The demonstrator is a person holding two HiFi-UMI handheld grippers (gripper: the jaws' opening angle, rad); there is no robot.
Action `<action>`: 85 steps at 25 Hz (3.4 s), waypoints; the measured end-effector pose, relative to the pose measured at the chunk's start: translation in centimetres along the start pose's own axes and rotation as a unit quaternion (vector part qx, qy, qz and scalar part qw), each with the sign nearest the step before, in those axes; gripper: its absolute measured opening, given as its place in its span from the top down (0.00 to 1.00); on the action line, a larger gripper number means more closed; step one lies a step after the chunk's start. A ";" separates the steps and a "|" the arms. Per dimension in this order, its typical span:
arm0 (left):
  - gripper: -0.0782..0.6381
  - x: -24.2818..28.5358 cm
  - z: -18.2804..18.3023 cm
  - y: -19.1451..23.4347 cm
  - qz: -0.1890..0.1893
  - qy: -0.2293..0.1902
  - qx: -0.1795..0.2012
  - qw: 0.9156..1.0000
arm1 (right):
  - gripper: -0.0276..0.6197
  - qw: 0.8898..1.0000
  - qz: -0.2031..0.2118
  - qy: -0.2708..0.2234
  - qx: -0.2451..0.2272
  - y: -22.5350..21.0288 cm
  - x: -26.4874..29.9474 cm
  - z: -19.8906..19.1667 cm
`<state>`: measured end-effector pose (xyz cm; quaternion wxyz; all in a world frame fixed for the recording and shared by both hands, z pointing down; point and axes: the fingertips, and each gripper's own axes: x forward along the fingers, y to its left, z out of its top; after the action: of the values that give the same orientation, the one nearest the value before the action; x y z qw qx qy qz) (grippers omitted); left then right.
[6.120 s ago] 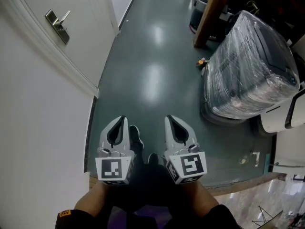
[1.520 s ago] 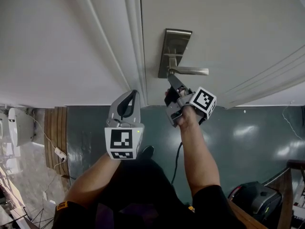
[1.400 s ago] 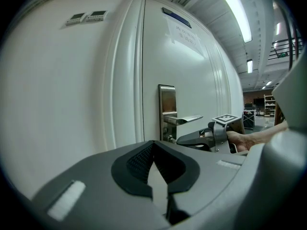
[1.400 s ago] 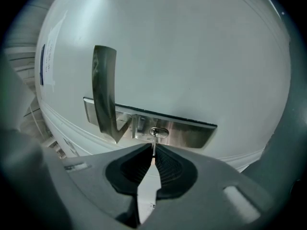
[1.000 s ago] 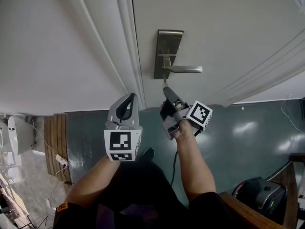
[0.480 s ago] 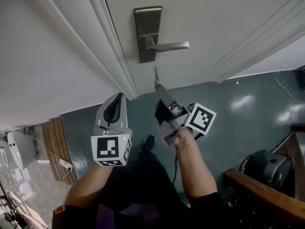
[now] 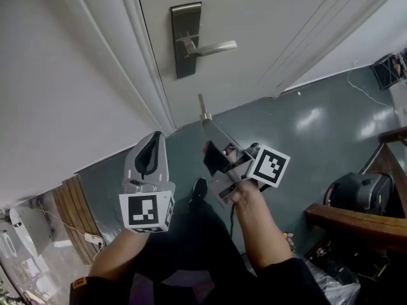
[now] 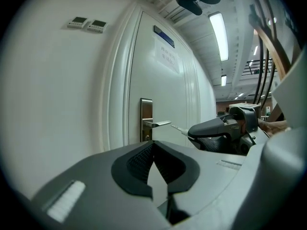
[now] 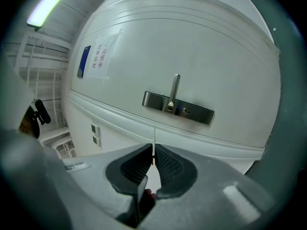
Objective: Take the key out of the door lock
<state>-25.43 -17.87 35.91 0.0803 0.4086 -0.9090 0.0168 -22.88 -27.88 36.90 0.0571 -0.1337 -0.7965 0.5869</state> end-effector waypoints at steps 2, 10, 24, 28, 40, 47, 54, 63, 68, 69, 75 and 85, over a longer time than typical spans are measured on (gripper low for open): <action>0.87 -1.6 0.2 0.5 -0.009 -0.008 0.001 1.000 | 0.93 1.000 -0.003 -0.007 -0.003 1.0 -0.4 -1.6; 0.87 -8.8 0.3 3.7 -0.033 -0.025 -0.010 0.999 | 0.93 0.999 -0.017 -0.036 -0.029 5.1 -1.5 -9.3; 0.87 -17.5 -2.6 0.6 -0.089 -0.006 -0.029 0.996 | 0.93 0.986 -0.106 -0.077 -0.107 8.3 -10.9 -17.9; 0.87 -19.9 -3.2 -1.8 -0.095 -0.005 -0.024 0.995 | 0.93 0.982 -0.114 -0.072 -0.133 8.9 -14.0 -19.4; 0.87 -30.3 -4.9 -13.1 -0.096 0.001 0.002 0.995 | 0.93 0.958 -0.141 -0.044 -0.247 11.0 -27.8 -24.3; 0.87 -35.7 -5.1 -15.6 -0.070 -0.001 0.010 0.998 | 0.93 0.934 -0.155 -0.035 -0.320 13.1 -32.3 -26.5; 0.87 -39.1 -3.9 -14.9 -0.052 -0.016 0.013 0.998 | 0.93 0.912 -0.172 -0.036 -0.370 14.4 -33.5 -28.7; 0.87 -42.0 -4.7 -11.9 -0.041 -0.017 0.015 0.999 | 0.93 0.877 -0.207 -0.036 -0.432 15.4 -32.6 -32.2; 0.87 -43.3 -5.4 -9.7 -0.039 -0.019 0.006 0.999 | 0.94 0.867 -0.212 -0.025 -0.450 16.3 -31.0 -34.8; 0.87 -43.5 -5.3 -9.5 -0.041 -0.020 0.004 0.999 | 0.94 0.865 -0.212 -0.023 -0.454 16.5 -30.8 -35.2; 0.87 -43.7 -4.9 -8.9 -0.048 -0.026 0.010 0.998 | 0.94 0.857 -0.218 -0.026 -0.465 17.0 -30.3 -35.7; 0.87 -43.8 -5.4 -7.6 -0.069 -0.023 0.005 0.997 | 0.94 0.850 -0.236 -0.033 -0.470 17.1 -29.2 -36.7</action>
<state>9.52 10.01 33.98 0.0577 0.4708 -0.8803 0.0065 16.65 2.40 33.71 0.0979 0.0663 -0.9863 0.1154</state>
